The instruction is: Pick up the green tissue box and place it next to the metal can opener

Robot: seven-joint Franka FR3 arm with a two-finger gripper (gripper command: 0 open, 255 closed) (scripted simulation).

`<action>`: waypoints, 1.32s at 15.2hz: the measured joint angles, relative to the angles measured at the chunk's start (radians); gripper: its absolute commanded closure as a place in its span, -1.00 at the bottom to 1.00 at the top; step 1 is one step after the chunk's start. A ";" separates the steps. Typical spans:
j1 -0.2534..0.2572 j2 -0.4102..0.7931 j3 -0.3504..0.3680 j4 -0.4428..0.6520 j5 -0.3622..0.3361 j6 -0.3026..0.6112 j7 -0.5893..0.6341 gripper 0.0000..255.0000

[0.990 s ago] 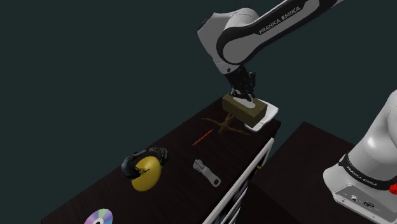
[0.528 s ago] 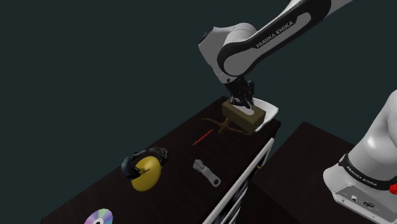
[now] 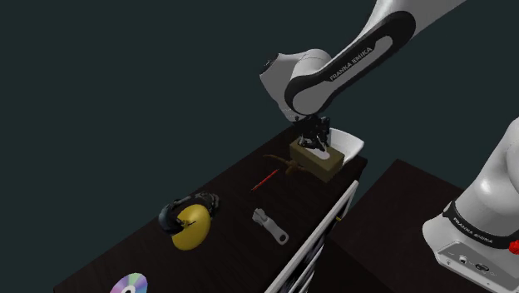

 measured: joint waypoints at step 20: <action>0.006 0.209 -0.019 -0.018 -0.062 0.208 0.087 1.00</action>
